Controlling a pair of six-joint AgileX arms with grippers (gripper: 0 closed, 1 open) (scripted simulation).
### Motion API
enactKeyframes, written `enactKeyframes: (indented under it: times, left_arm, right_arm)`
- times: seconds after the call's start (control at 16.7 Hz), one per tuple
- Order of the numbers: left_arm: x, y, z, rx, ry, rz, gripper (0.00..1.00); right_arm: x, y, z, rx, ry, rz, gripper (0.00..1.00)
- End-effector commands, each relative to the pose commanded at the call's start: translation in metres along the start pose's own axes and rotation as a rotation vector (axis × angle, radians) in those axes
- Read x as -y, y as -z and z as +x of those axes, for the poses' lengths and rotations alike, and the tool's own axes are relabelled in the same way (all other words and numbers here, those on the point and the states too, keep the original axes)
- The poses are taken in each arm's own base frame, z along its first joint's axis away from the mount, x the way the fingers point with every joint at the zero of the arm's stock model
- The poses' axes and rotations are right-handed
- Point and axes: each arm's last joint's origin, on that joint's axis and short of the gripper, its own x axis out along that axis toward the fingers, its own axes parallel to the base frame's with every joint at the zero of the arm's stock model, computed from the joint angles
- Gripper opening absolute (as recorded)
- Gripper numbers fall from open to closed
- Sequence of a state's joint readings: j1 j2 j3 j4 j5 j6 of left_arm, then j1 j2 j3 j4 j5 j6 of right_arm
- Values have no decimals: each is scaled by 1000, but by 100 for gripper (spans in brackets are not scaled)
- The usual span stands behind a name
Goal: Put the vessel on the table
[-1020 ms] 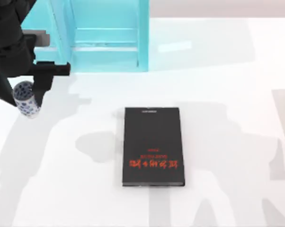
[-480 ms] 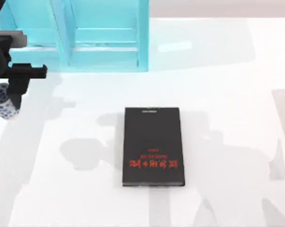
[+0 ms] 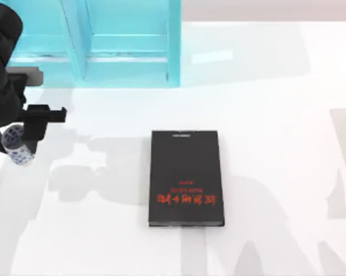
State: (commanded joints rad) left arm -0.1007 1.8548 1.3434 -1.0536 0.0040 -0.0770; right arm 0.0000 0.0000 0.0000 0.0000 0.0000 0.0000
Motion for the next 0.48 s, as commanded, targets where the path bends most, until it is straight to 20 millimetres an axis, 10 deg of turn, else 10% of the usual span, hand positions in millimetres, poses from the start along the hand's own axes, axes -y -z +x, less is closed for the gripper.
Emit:
enactKeyframes:
  times: [0.24,0.48]
  left_arm:
    - [0,0,4,-6,-1,1,0]
    - [0,0,4,-6,-1,1,30]
  right_arm:
    - [0,0,0,0,0,0,100]
    - [0,0,0,0,0,0,100]
